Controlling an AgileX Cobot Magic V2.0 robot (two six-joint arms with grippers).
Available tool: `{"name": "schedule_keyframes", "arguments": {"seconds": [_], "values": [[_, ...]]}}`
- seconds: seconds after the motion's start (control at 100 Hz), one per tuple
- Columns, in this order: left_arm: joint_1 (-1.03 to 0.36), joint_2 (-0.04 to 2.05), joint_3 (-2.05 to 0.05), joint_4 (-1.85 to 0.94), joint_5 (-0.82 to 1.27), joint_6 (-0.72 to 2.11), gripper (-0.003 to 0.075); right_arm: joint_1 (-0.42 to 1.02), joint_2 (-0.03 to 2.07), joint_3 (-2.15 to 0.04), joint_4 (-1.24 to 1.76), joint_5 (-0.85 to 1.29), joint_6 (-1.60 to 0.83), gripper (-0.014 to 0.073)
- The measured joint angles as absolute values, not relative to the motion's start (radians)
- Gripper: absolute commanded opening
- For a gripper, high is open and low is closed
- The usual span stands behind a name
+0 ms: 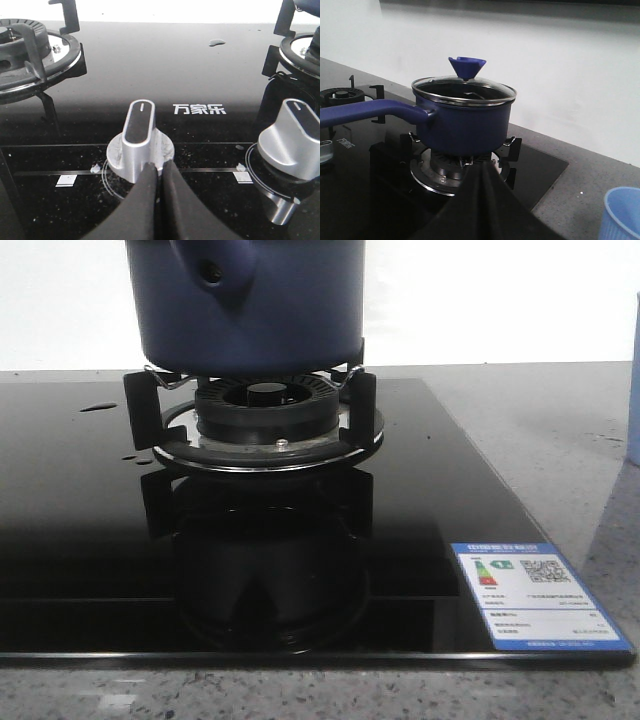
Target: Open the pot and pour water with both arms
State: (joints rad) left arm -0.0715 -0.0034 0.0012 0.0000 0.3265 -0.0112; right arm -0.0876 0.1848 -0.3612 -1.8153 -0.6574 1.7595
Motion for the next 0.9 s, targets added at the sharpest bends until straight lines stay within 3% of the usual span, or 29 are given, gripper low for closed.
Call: {"name": "schedule_keyframes", "arguments": {"seconds": [0.29, 0.55, 0.9], "values": [[-0.071, -0.003, 0.001, 0.000, 0.328, -0.011, -0.0019, -0.088, 0.185, -0.316, -1.691, -0.545, 1.657, -0.0067], [-0.071, -0.003, 0.000, 0.000, 0.328, -0.011, -0.0019, -0.088, 0.185, -0.267, -0.850, -0.261, 0.792, -0.0067], [-0.071, -0.003, 0.000, 0.000, 0.328, -0.011, -0.0019, -0.092, 0.185, -0.238, -0.707, -0.036, 0.672, -0.0067]]}}
